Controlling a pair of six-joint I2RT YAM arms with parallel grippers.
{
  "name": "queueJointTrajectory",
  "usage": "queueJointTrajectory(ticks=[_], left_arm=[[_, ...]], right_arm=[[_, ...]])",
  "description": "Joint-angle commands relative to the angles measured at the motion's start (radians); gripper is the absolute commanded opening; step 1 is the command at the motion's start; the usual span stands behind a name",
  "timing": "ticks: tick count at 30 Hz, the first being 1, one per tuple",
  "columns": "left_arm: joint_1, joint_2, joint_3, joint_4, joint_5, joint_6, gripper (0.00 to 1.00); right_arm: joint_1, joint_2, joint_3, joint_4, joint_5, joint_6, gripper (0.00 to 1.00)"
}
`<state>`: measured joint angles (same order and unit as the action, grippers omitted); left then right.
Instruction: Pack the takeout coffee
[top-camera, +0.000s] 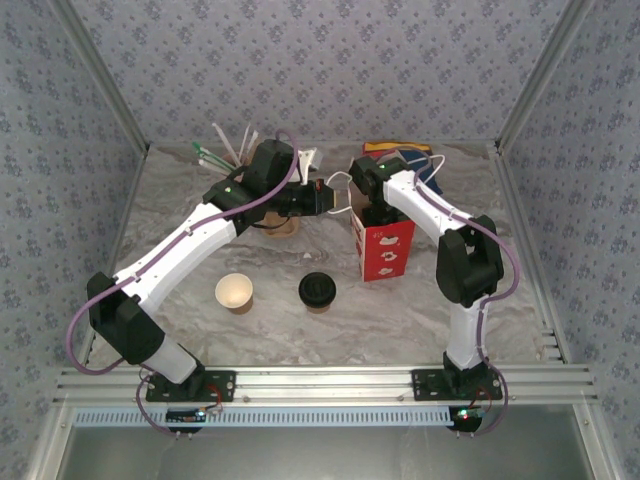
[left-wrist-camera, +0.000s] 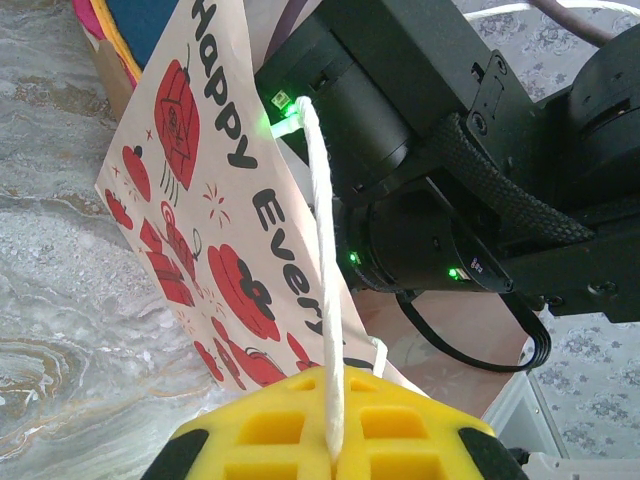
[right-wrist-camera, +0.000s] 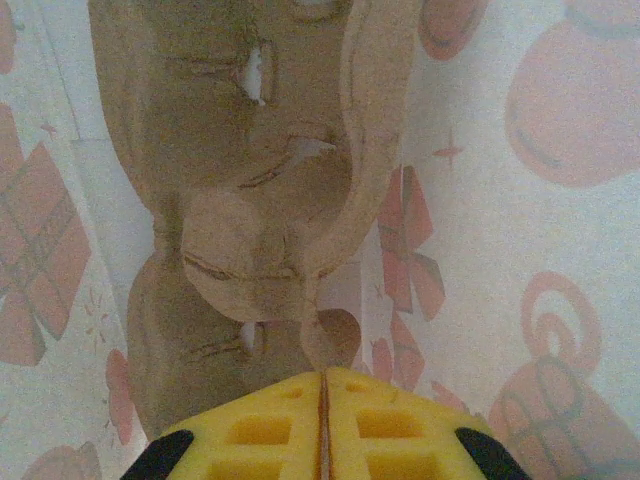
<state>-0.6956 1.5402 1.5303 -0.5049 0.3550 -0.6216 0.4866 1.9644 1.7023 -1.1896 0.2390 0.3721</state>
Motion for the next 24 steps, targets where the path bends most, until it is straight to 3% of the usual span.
queueJointTrajectory(ticks=[1, 16, 24], left_arm=[[0.004, -0.003, 0.013, -0.015, 0.016, 0.009, 0.00], [0.003, 0.010, 0.011, -0.014, 0.020, 0.004, 0.00], [0.004, 0.010, 0.017, -0.011, 0.021, 0.000, 0.00]], right_arm=[[-0.006, -0.018, -0.008, -0.021, -0.014, 0.000, 0.10], [-0.052, -0.060, -0.054, 0.043, -0.160, 0.018, 0.10], [-0.054, -0.044, -0.076, 0.032, -0.095, 0.003, 0.10]])
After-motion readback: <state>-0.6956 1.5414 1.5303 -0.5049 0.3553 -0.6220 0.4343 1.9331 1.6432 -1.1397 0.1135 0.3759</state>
